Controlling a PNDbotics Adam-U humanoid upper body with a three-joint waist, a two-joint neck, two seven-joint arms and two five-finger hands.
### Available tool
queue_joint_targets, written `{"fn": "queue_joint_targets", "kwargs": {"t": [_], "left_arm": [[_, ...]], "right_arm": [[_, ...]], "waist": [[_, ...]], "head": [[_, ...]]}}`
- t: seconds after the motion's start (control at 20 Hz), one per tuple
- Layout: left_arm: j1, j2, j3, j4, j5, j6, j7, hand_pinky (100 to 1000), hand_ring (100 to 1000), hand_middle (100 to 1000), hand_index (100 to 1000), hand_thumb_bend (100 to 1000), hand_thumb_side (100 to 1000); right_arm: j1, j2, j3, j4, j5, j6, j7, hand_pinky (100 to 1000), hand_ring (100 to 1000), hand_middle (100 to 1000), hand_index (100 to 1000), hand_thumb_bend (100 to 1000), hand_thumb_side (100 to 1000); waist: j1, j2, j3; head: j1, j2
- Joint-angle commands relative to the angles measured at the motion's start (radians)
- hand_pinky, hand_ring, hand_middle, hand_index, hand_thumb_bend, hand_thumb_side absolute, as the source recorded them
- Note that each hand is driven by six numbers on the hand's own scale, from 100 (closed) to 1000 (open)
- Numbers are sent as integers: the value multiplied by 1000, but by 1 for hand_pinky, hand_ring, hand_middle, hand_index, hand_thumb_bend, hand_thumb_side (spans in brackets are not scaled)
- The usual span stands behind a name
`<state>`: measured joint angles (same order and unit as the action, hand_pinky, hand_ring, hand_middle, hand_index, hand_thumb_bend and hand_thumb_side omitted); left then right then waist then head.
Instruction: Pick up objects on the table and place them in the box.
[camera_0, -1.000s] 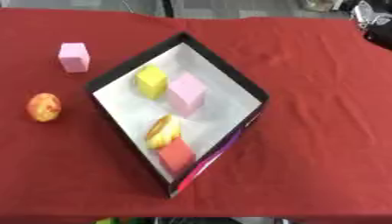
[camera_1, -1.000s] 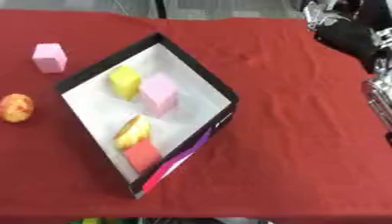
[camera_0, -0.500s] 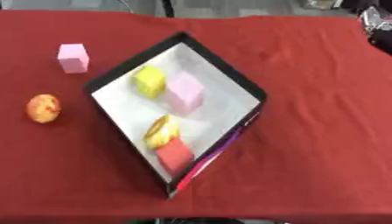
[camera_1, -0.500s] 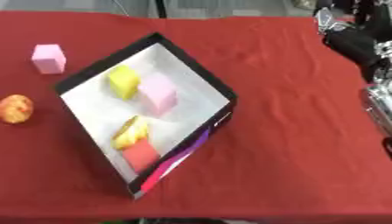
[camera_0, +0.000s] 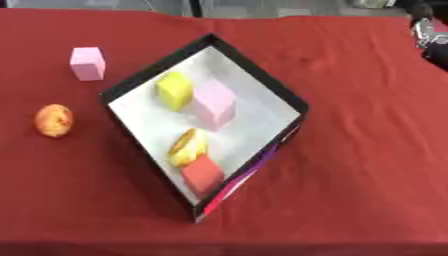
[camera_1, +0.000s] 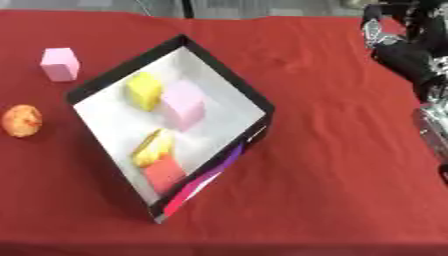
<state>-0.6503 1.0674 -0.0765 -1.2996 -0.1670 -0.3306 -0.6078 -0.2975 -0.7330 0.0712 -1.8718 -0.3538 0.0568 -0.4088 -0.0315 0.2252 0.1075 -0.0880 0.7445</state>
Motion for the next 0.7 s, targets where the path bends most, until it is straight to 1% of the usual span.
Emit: {"fn": "queue_joint_targets", "kwargs": {"t": [0.05,0.1,0.2,0.4,0.55,0.7], "left_arm": [[-64,-4,-24,93,-57,-58,-58,848,855,843,875,413,490],[-85,-15,-33,123,-79,-74,-68,847,853,839,873,421,453],[-123,-39,-47,177,-128,-108,-74,854,857,841,863,449,351],[-182,-84,-67,250,-215,-178,-65,872,859,804,848,536,238],[-217,-115,-77,290,-253,-226,-58,880,860,800,843,536,248],[-251,-143,-83,326,-275,-255,-74,884,862,798,841,536,247]], "right_arm": [[-9,-13,-1,-6,7,2,9,947,738,679,828,200,112],[-11,-12,1,-6,7,3,12,946,738,678,827,197,112],[-13,-10,4,-6,7,5,16,947,737,677,826,197,113],[-21,-5,8,-3,7,8,19,946,735,675,824,194,112],[-28,-1,12,-1,5,9,21,946,733,673,823,191,114],[-36,1,15,3,2,12,22,946,730,671,822,190,113]], "waist": [[3,-20,-2],[3,-20,-4],[2,-18,-6],[2,-12,-13],[2,-8,-18],[2,-3,-26]], "head": [[8,4],[10,4],[12,4],[22,4],[25,2],[27,-3]]}}
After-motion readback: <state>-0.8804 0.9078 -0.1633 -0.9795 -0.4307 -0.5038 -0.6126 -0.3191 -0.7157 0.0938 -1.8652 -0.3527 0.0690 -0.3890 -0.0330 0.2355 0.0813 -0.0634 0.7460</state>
